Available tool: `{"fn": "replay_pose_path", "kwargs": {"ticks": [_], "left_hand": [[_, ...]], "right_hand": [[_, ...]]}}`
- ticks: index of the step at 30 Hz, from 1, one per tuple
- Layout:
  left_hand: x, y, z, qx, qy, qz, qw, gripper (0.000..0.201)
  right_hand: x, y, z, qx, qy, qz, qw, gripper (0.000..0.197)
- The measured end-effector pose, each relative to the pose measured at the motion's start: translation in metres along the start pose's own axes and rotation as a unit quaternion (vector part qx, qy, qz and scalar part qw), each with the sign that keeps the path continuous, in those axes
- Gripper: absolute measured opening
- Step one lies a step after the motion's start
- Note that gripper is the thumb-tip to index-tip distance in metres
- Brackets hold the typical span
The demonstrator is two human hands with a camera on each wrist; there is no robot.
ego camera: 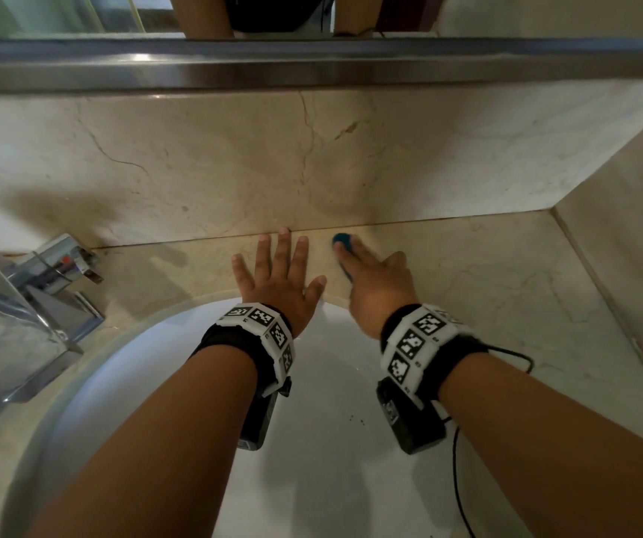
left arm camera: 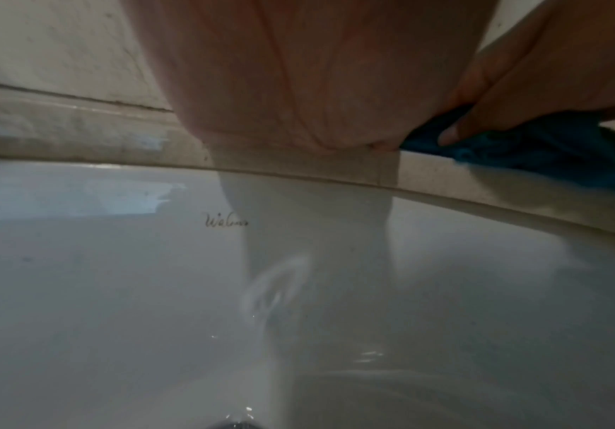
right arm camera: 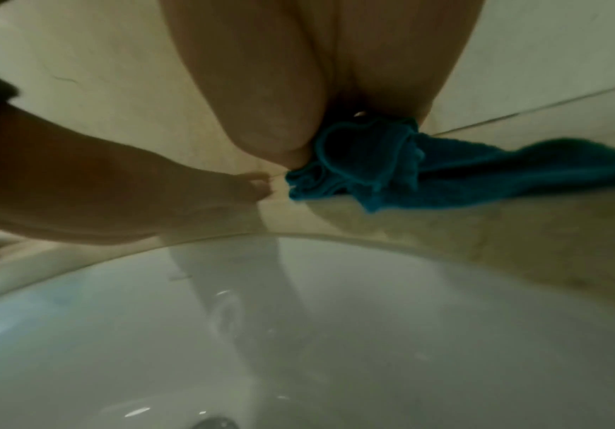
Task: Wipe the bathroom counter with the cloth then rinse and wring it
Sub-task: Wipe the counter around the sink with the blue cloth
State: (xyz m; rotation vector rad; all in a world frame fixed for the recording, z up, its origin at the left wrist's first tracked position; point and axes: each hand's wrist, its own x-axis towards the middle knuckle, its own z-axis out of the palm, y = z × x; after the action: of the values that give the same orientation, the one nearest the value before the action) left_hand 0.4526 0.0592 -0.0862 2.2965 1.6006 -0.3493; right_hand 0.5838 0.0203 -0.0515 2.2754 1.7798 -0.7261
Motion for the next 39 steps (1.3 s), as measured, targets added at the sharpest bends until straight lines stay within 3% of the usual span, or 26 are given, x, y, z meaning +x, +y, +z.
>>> {"fn": "replay_pose_path", "kwargs": {"ticks": [3,6,14,17,22,27,30,35,39], "left_hand": [[0.000,0.000,0.000,0.002,0.006,-0.002,1.000,0.064],[0.000,-0.001,0.000,0.004,0.004,-0.002,1.000,0.064],[0.000,-0.002,0.000,-0.007,0.004,0.006,1.000,0.064],[0.001,-0.001,0.002,-0.006,0.010,0.001,1.000,0.064],[0.002,0.000,0.002,-0.006,0.007,-0.004,1.000,0.064],[0.002,0.000,0.002,-0.005,0.009,-0.002,1.000,0.064],[0.002,-0.001,0.002,-0.007,0.006,0.002,1.000,0.064],[0.001,-0.002,0.001,-0.010,0.001,0.004,1.000,0.064],[0.000,0.000,0.000,-0.006,-0.002,-0.001,1.000,0.064]], "right_hand": [[-0.003,-0.010,0.009,-0.005,0.014,-0.061,0.998,0.073],[-0.002,0.001,0.006,-0.017,0.013,-0.068,0.997,0.074],[-0.001,0.062,-0.010,-0.008,-0.030,0.125,0.992,0.072],[-0.002,0.058,-0.012,0.000,-0.028,0.140,0.990,0.073],[-0.014,0.020,0.006,-0.019,0.030,0.035,0.999,0.078],[-0.028,0.036,0.020,-0.023,0.069,-0.051,0.996,0.073],[-0.032,0.059,0.020,-0.027,0.079,-0.002,0.996,0.072],[-0.020,0.078,-0.012,0.033,0.021,0.157,0.987,0.077],[-0.009,0.063,-0.025,0.024,0.000,0.141,0.990,0.079]]}}
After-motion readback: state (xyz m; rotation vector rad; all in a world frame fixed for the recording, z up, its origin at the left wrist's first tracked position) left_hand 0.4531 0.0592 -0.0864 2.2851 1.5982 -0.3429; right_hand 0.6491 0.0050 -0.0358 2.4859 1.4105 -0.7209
